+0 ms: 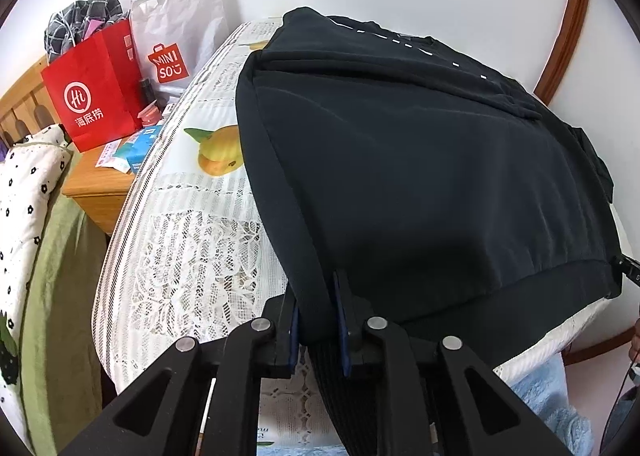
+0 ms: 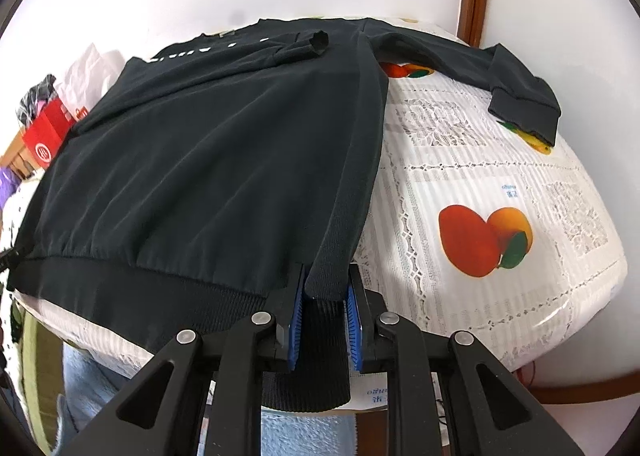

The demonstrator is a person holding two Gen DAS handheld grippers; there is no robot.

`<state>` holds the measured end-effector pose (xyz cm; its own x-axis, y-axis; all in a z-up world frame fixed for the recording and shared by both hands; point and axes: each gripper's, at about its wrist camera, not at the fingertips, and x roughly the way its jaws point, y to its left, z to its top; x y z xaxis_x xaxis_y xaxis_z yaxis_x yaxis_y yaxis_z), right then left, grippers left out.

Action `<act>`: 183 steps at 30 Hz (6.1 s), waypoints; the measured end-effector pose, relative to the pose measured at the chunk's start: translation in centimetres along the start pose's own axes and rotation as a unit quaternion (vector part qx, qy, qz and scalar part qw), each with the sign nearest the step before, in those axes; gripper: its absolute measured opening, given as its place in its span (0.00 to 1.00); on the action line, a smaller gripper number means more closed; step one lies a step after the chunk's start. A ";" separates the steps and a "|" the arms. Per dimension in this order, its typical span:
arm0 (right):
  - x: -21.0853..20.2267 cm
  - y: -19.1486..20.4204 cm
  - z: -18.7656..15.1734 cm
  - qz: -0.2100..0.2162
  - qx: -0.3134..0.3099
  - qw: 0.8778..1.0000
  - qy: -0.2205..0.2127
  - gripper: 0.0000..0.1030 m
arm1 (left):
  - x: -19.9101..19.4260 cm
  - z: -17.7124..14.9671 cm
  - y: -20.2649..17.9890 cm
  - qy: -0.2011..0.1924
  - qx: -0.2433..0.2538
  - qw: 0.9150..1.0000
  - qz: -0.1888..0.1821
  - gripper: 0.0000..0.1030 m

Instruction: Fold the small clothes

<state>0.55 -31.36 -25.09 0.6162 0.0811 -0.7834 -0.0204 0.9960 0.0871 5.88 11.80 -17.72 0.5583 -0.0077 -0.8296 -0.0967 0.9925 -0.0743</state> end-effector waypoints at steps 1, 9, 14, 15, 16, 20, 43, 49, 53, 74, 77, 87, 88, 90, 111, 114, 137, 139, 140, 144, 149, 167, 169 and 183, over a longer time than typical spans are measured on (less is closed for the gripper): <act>0.0 0.0 0.3 0.001 -0.004 1.000 0.001 0.24 | -0.1 0.1 0.2 -0.001 -0.003 1.000 -0.002 0.18; -1.2 -2.6 3.1 -0.010 0.017 0.999 -0.044 0.43 | -0.6 2.4 -0.7 -0.018 -0.018 1.000 0.002 0.29; -0.7 -6.8 6.0 -0.067 0.056 0.994 -0.063 0.51 | 0.1 4.5 -2.1 -0.028 0.004 0.999 0.020 0.35; -0.4 -7.7 6.6 -0.077 0.064 0.993 -0.066 0.53 | 0.2 4.7 -2.3 -0.029 0.005 0.999 0.023 0.39; -0.1 -8.5 7.1 -0.085 0.070 0.992 -0.067 0.56 | 0.7 5.3 -2.5 -0.028 0.007 0.999 0.025 0.46; 1.7 -11.4 8.9 -0.101 0.090 0.989 -0.064 0.60 | 1.9 7.0 -3.1 -0.033 0.008 0.999 0.024 0.64; 11.6 -17.7 16.6 -0.172 0.143 0.974 -0.028 0.46 | 7.0 11.2 -3.0 -0.012 -0.002 0.999 0.032 0.64; 11.9 -16.7 17.0 -0.217 0.106 0.970 -0.020 0.11 | 7.5 10.9 -2.6 -0.005 -0.004 1.000 0.023 0.64; 11.2 -16.7 16.9 -0.204 0.119 0.972 -0.017 0.09 | 7.7 10.5 -2.8 -0.006 0.004 1.000 0.027 0.64; -0.5 -6.7 18.2 -0.117 0.081 0.984 -0.109 0.09 | 8.4 9.6 -2.7 -0.030 0.017 0.999 0.032 0.85; -1.5 -5.2 18.8 -0.097 0.075 0.985 -0.119 0.09 | 8.5 9.6 -2.7 -0.030 0.017 0.999 0.032 0.85; -2.2 -2.2 21.4 -0.058 0.058 0.989 -0.126 0.09 | 8.4 9.5 -2.7 -0.032 0.016 0.999 0.030 0.86; -2.2 -1.8 21.7 -0.055 0.055 0.989 -0.127 0.08 | 8.4 9.5 -2.7 -0.033 0.015 0.999 0.031 0.86; -2.2 -1.0 22.2 -0.053 0.046 0.989 -0.127 0.08 | 8.1 9.4 -2.7 -0.038 0.012 0.999 0.030 0.86; 4.7 25.6 32.6 0.188 -0.103 0.972 -0.097 0.08 | 6.8 8.7 0.7 -0.048 0.018 0.999 0.005 0.86; 6.7 29.3 33.2 0.215 -0.123 0.965 -0.087 0.08 | 6.9 8.4 0.5 -0.046 0.023 0.999 0.005 0.86; 13.5 28.9 31.5 0.198 -0.148 0.968 -0.030 0.25 | 6.3 9.8 0.5 -0.058 0.025 0.998 0.010 0.87; 12.4 25.3 30.5 0.163 -0.144 0.975 -0.035 0.25 | 5.8 10.9 0.3 -0.066 0.023 0.998 -0.003 0.87; 11.9 23.5 29.8 0.144 -0.141 0.979 -0.039 0.25 | 5.7 11.4 0.2 -0.070 0.023 0.997 -0.006 0.87; 10.1 16.1 26.8 0.070 -0.130 0.988 -0.049 0.25 | 6.0 13.7 -1.1 -0.084 0.042 0.995 0.022 0.87; 10.3 9.7 23.0 0.037 -0.096 0.995 -0.018 0.24 | 6.6 16.1 -2.1 -0.087 0.045 0.994 0.038 0.87; 15.0 5.5 24.0 0.029 -0.048 0.998 -0.042 0.16 | 12.0 20.5 -5.2 -0.064 0.087 0.991 0.074 0.68; 15.2 5.4 24.0 0.028 -0.049 0.997 -0.047 0.16 | 13.0 20.9 -5.9 -0.060 0.102 0.990 0.080 0.68; 15.9 3.9 24.2 0.022 -0.023 0.998 -0.046 0.00 | 13.5 21.9 -4.0 -0.084 0.097 0.983 0.133 0.12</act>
<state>29.31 -27.12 -22.30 0.6829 0.1232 -0.7201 -0.0838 0.9924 0.0903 31.88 10.39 -16.55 0.6638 0.2591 -0.7016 -0.1073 0.9614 0.2535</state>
